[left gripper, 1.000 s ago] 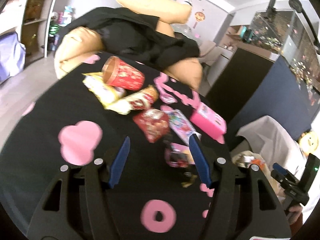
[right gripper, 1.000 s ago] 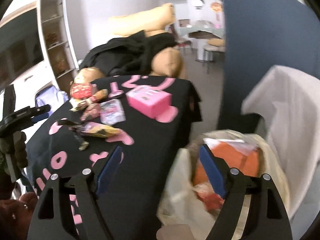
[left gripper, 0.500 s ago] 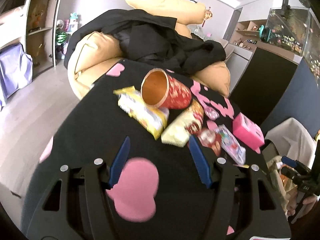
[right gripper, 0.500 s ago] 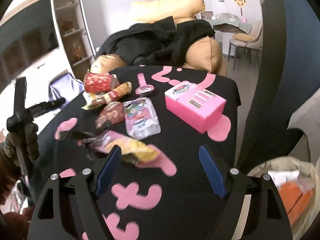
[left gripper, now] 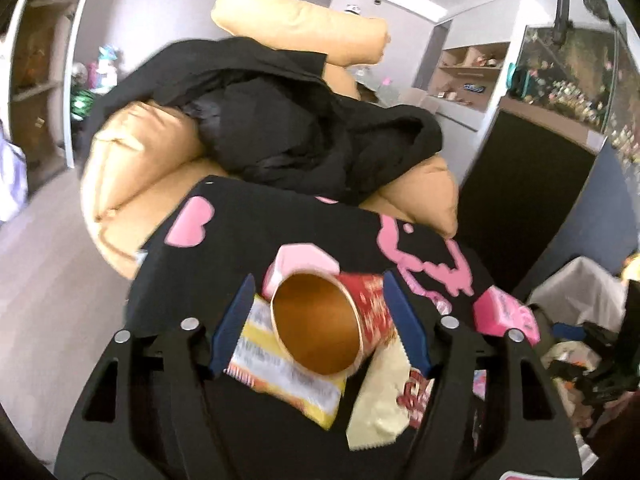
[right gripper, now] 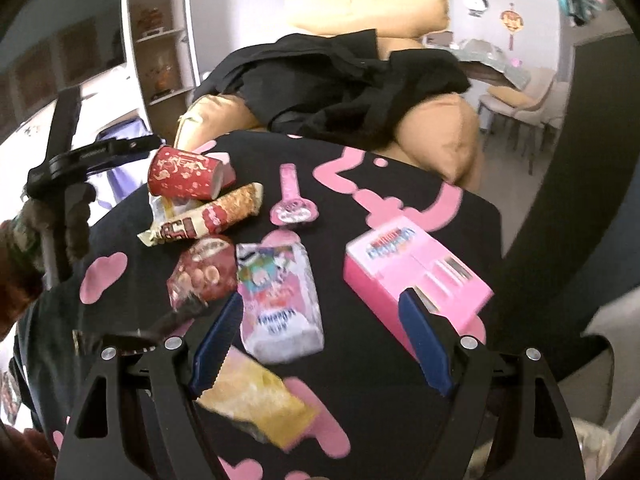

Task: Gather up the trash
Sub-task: 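Grasp the red paper cup with the left gripper while the right grasps a pink snack stick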

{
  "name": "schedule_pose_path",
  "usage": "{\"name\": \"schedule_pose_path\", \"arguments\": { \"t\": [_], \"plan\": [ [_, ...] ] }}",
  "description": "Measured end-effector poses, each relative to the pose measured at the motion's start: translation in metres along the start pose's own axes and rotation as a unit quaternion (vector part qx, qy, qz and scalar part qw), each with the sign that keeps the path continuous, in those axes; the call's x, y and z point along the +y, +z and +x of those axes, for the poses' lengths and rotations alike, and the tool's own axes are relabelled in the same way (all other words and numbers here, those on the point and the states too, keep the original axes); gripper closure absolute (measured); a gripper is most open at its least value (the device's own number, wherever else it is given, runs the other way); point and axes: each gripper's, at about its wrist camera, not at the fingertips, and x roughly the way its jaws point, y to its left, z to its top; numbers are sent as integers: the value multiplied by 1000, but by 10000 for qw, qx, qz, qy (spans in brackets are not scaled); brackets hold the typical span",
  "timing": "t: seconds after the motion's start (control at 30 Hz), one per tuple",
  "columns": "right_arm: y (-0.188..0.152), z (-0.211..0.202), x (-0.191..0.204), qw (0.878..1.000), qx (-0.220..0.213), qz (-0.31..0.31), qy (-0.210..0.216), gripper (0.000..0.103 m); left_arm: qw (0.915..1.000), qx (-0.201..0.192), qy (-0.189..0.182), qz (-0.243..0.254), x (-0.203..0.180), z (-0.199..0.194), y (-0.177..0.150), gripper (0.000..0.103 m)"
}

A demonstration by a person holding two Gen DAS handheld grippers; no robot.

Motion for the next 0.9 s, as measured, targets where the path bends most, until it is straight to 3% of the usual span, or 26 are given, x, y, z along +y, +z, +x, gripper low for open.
{"name": "schedule_pose_path", "arguments": {
  "t": [0.23,0.47,0.53,0.6,0.67,0.73,0.9],
  "plan": [
    [27,27,4,9998,60,-45,174,27,9961,678,-491,-274,24,41,7,28],
    [61,73,20,9984,310,-460,108,27,9864,1278,-823,-628,8,46,-9,28],
    [73,91,24,9974,470,-540,48,27,9872,1272,-764,-580,2,44,-13,30],
    [81,110,26,9965,595,-581,18,27,9883,1210,-706,-604,-2,40,-15,40],
    [86,127,26,9959,756,-485,84,31,9882,1187,-659,-707,-3,35,-16,40],
    [88,144,25,9944,969,-380,205,42,9889,1145,-610,-722,-3,28,-18,40],
    [86,175,26,9898,1399,-253,124,46,9911,1058,-595,-553,-2,11,-26,40]
  ]
}}
